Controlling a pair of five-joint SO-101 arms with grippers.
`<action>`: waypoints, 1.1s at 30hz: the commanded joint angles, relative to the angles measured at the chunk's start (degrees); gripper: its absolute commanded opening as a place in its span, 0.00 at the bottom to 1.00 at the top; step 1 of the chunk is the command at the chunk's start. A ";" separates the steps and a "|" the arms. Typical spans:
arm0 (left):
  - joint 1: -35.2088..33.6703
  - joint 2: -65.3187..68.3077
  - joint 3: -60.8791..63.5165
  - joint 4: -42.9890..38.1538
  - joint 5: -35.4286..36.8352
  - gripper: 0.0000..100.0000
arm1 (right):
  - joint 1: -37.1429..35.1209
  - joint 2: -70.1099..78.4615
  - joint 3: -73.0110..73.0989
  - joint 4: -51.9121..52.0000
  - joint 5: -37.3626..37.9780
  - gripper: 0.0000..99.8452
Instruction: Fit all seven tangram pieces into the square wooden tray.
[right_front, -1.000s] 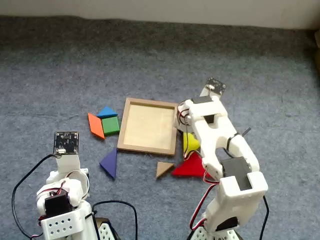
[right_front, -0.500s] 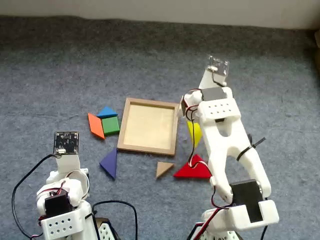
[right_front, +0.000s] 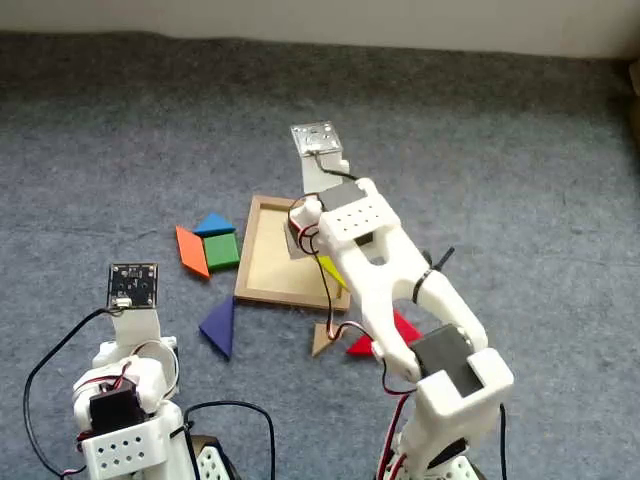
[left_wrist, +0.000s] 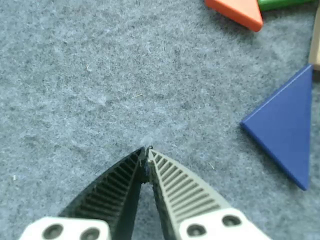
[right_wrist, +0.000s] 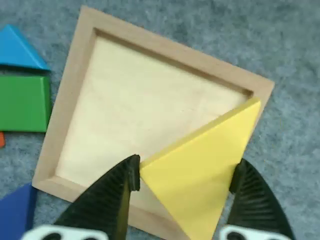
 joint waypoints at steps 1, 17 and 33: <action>-0.40 -2.59 1.10 0.26 0.35 0.01 | -0.92 1.98 -6.46 -1.19 0.62 0.19; -0.40 -2.59 1.10 0.26 0.35 0.01 | -0.84 7.52 -8.40 -1.19 -7.30 0.25; -0.40 -2.59 1.10 0.26 0.35 0.01 | -1.10 7.25 -19.74 13.76 -7.30 0.33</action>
